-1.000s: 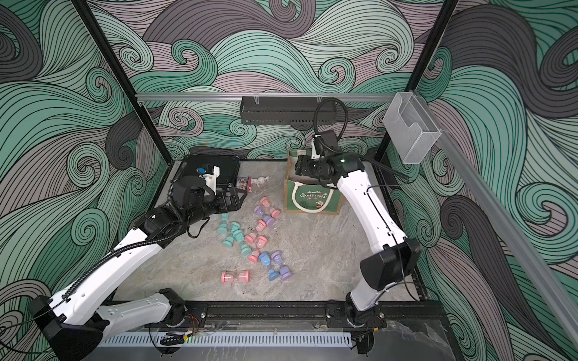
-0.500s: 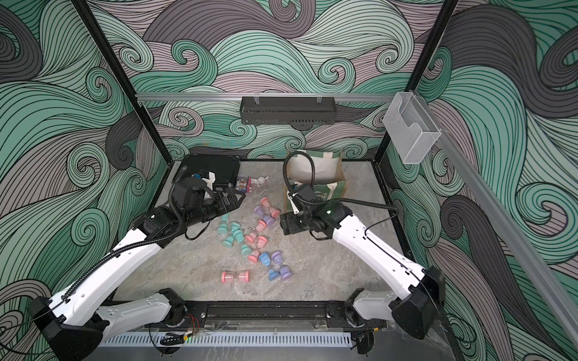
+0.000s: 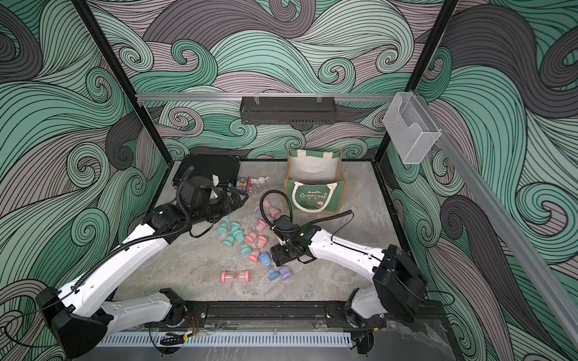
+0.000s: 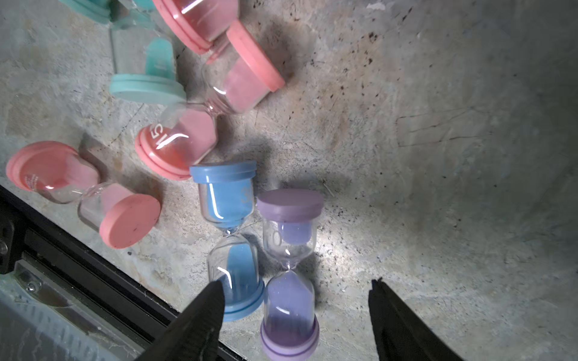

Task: Put the hourglass into the canvas bag
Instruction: Pick up the hourglass from the center of the board.

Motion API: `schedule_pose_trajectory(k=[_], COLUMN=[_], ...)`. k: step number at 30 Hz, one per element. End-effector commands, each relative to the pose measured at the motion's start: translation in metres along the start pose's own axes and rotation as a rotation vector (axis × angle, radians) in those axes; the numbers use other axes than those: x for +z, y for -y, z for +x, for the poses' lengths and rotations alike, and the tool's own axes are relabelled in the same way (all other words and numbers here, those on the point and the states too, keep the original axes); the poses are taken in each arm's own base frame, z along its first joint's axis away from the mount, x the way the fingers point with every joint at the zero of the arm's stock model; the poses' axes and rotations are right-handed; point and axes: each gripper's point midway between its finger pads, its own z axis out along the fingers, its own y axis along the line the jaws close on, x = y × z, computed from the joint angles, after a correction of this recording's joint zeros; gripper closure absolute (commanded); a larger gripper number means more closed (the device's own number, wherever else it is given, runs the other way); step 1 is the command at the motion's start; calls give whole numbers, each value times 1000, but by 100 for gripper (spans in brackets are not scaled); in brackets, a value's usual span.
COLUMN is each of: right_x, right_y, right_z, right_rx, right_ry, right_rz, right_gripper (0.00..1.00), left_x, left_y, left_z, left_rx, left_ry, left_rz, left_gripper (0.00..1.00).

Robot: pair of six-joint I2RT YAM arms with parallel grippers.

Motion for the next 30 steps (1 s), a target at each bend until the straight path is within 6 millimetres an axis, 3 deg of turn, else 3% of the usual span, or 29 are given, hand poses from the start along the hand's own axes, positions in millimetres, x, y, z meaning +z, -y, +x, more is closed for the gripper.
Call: schedule_pose_trajectory(k=[1,14,30], right_x=[13,46,60], right_y=[-7,8,16], right_z=[-8,-3,-1], right_rx=[9,1,-7], right_ry=[13,-47,-65], right_rz=[-9,93,139], right_gripper=[28,39,51], left_x=[-9,-10,-7], left_y=[8,7,2], left_z=[-8,-13,-17], left_rx=[-5,-2,13], left_ry=[29,59,86], left_rz=[35,30,8], left_gripper=[2,1,1])
